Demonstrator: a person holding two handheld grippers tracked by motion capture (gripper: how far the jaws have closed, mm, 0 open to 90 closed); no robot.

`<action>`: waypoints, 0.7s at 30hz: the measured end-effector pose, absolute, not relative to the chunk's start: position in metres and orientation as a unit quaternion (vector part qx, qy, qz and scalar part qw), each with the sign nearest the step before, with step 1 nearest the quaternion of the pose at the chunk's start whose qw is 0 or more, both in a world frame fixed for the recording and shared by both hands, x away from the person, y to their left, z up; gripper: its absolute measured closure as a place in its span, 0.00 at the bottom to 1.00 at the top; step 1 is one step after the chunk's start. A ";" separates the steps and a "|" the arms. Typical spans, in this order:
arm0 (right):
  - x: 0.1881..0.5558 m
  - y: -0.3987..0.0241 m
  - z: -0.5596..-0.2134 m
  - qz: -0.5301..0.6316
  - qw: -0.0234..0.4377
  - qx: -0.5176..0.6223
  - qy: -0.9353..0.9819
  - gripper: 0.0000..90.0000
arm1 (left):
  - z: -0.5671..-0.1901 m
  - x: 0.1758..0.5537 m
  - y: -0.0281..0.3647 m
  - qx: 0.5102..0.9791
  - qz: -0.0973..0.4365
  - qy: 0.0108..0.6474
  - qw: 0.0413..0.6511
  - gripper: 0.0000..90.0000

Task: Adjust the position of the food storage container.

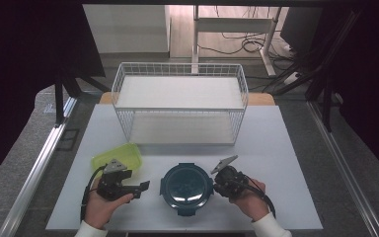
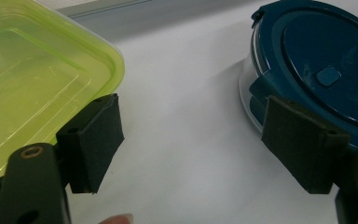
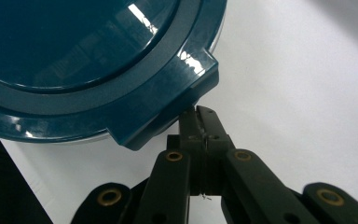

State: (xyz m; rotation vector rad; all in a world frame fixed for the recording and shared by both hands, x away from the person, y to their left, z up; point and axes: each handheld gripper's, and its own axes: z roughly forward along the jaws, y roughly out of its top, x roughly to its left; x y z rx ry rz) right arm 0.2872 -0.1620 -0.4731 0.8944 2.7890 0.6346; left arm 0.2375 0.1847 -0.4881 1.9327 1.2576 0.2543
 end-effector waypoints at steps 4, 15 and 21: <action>0.285 -0.170 -0.472 0.235 0.078 0.308 0.919 0.99 | -0.486 0.235 0.185 0.761 0.104 0.498 0.403 0.22; 0.272 -0.212 -0.454 0.349 0.116 0.376 0.851 0.67 | -0.482 0.232 0.191 0.753 0.113 0.503 0.409 0.22; 0.271 -0.214 -0.454 0.386 0.128 0.398 0.822 0.38 | -0.479 0.230 0.190 0.754 0.117 0.500 0.410 0.21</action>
